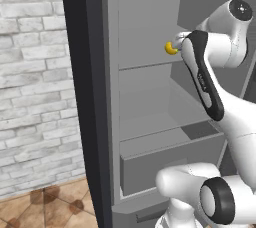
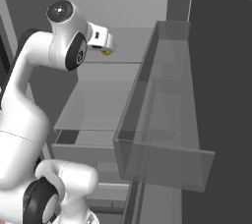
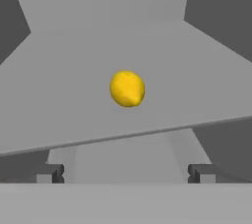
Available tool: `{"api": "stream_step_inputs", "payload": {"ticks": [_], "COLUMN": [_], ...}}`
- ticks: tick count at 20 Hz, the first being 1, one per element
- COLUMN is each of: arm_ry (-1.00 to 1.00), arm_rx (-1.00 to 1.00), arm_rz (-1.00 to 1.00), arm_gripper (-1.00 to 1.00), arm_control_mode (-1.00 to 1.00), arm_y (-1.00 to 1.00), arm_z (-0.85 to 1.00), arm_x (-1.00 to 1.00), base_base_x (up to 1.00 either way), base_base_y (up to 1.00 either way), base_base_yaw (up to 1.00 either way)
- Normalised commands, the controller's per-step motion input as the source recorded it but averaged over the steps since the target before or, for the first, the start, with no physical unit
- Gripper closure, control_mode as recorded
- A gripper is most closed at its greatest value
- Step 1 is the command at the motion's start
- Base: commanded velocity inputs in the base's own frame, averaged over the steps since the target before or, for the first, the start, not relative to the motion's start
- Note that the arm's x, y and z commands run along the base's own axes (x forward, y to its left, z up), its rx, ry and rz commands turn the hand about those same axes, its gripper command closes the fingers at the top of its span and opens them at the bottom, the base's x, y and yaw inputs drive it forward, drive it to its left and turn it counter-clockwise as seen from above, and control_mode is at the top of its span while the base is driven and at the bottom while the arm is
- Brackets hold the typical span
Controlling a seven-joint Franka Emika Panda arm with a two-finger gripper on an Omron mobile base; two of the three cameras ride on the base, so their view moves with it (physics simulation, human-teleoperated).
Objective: Retrieve a lemon from the fridge and place it on the cutting board with the fish.
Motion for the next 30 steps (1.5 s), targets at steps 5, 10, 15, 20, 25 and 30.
{"api": "stream_step_inputs", "payload": {"ticks": [5,10,15,20,25,30], "arm_ry": [0.08,0.0,0.0,0.06,0.07,0.09], "arm_rx": [-0.03,0.0,-0.01,-0.03,-0.01,0.0], "arm_rz": [0.0,0.0,0.0,0.0,0.0,0.0], "arm_gripper": [-1.0,-1.0,-1.0,-1.0,-1.0,-1.0], "arm_control_mode": [-1.0,-1.0,-1.0,-1.0,-1.0,-1.0], "arm_y": [0.01,0.0,0.0,0.0,0.0,0.0], "arm_z": [-0.11,-0.24,-0.09,0.0,-0.05,-0.19], "arm_x": [0.52,0.58,0.57,0.53,0.37,0.28], "base_base_x": [0.0,0.0,0.0,0.0,0.0,0.0], "base_base_y": [0.0,0.0,0.0,0.0,0.0,0.0], "base_base_yaw": [0.0,0.0,0.0,0.0,0.0,0.0]}}
